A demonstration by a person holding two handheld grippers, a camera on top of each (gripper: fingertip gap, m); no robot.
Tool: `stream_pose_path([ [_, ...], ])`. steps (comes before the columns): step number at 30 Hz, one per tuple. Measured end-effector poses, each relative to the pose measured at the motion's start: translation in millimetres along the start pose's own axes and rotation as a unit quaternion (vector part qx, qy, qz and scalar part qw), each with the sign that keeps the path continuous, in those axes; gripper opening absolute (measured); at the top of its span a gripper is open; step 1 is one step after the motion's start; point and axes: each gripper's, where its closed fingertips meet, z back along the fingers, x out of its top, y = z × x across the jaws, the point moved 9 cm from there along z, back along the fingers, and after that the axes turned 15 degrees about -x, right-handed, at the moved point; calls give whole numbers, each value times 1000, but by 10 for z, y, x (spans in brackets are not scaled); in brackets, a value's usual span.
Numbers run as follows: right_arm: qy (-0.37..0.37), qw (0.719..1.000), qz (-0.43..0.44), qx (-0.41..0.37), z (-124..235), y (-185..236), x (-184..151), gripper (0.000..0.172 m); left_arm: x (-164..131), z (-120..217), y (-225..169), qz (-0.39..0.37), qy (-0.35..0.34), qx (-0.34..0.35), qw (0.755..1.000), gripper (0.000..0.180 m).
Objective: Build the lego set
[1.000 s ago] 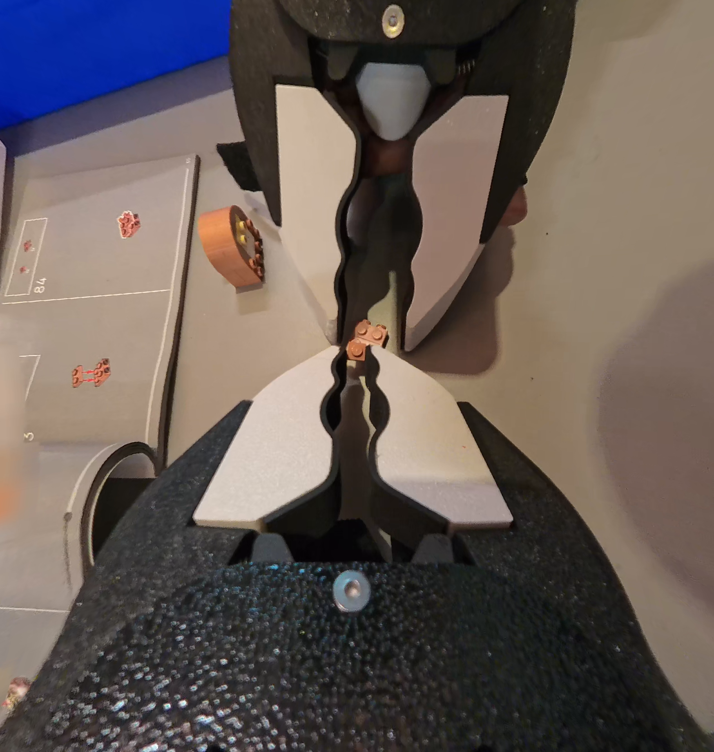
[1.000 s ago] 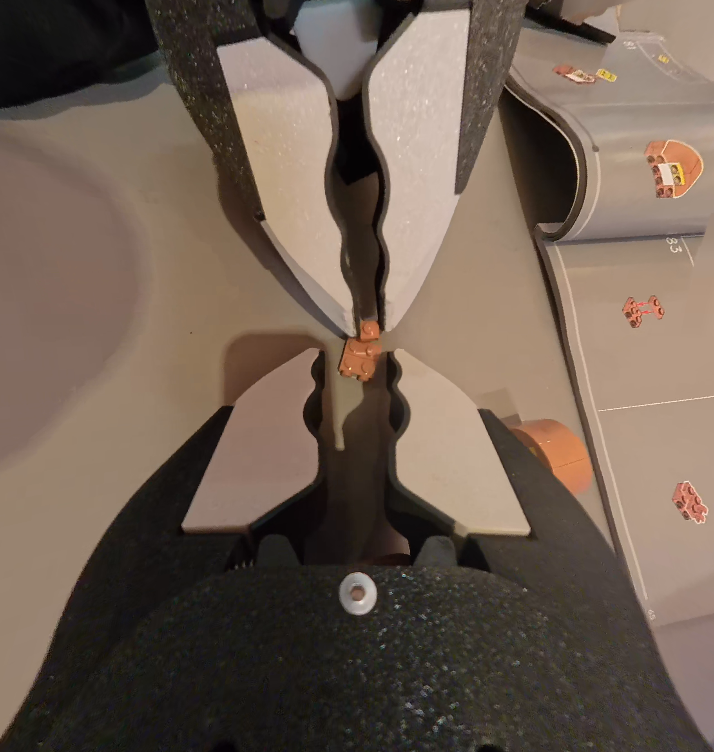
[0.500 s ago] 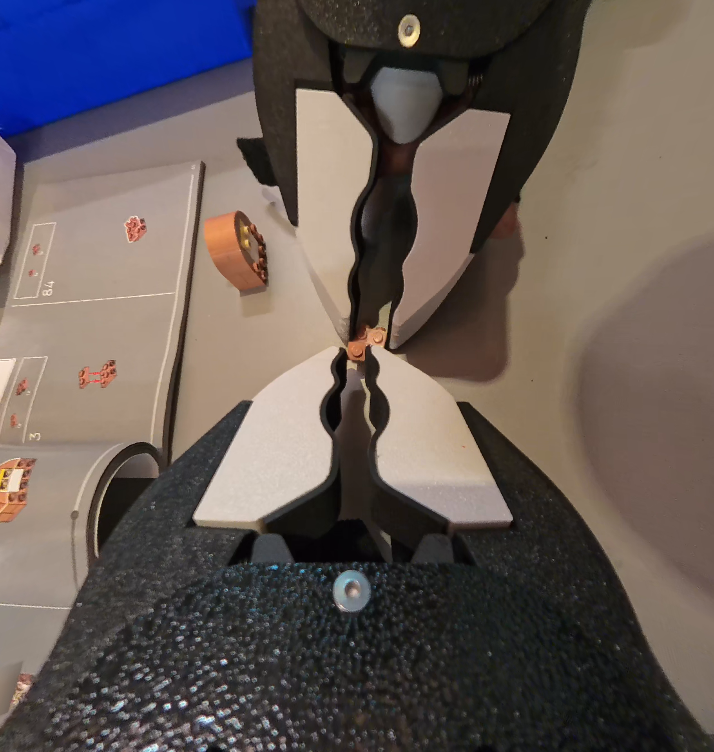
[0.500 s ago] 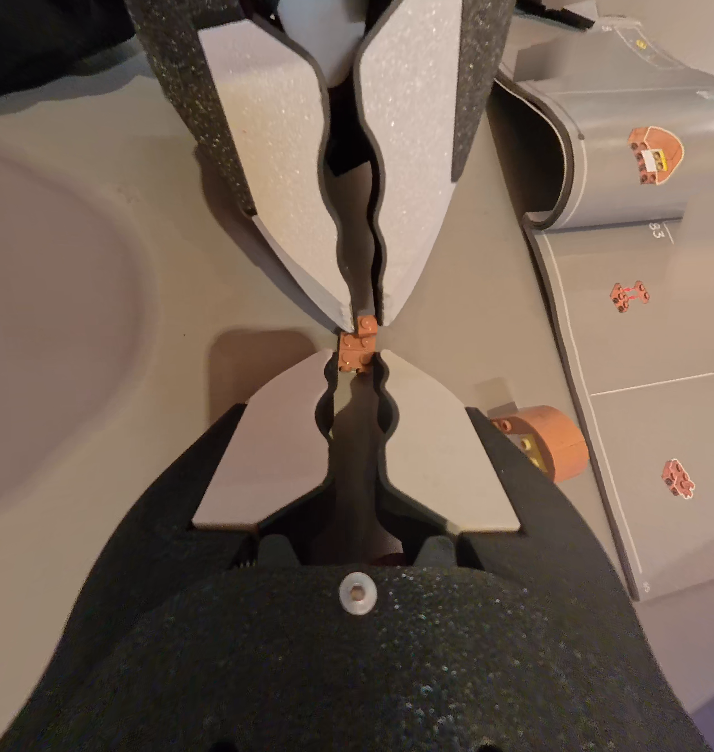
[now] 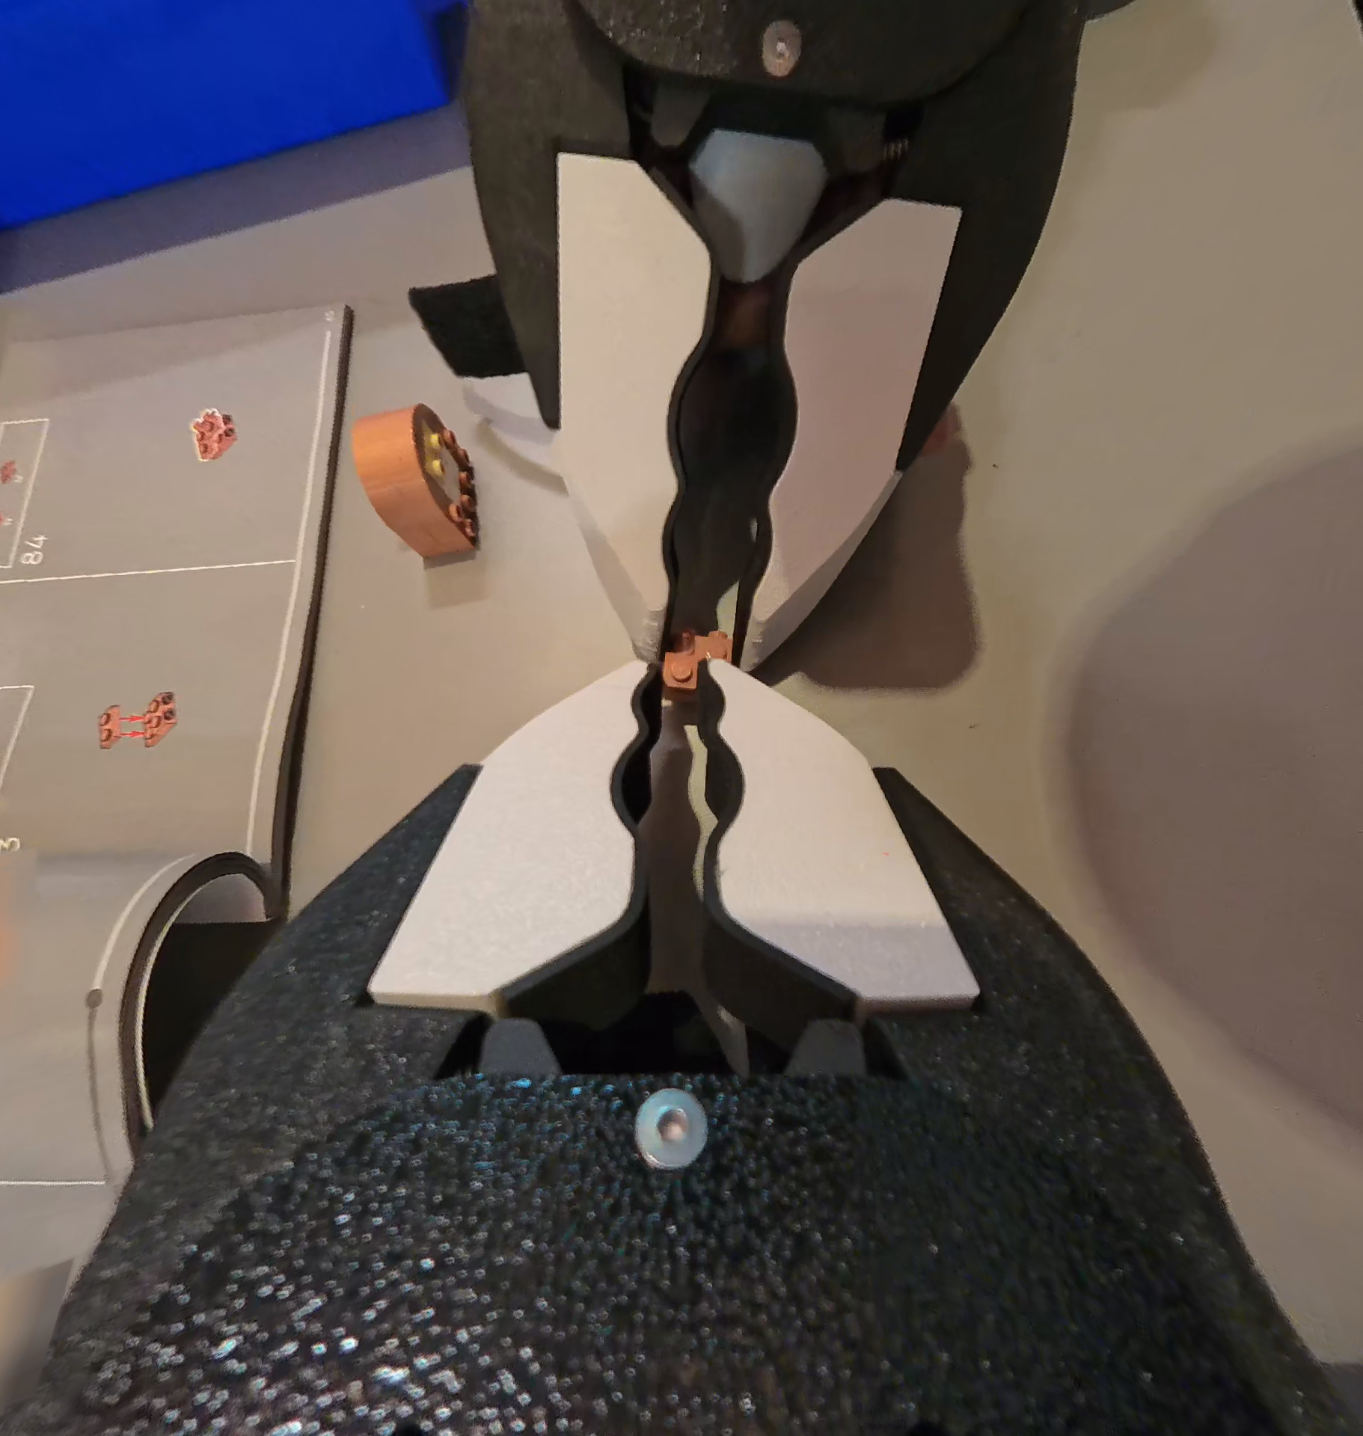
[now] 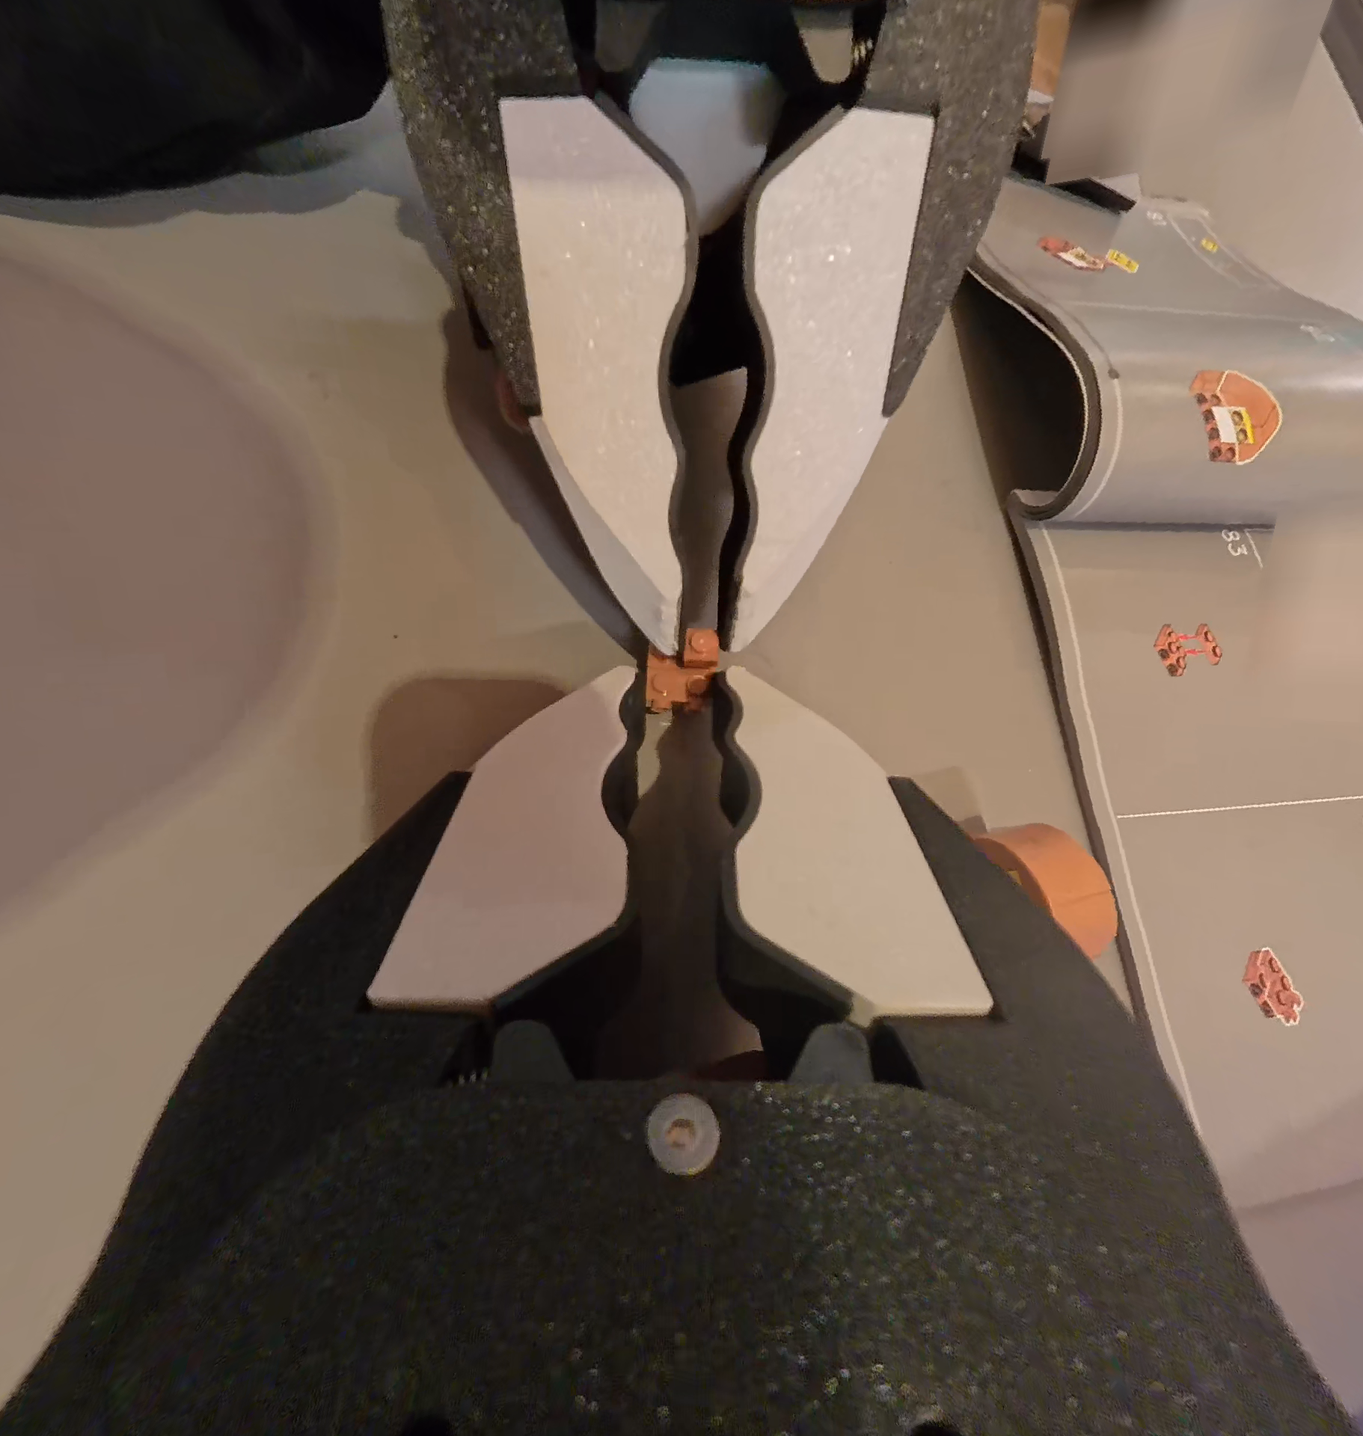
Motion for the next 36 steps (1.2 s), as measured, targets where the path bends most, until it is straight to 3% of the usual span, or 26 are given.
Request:
stream_pose_path([
  [36, -81, 997, 5, -2, 93, -20, 37, 16, 49, 117, -36, 25, -42, -16, 999, 11],
])
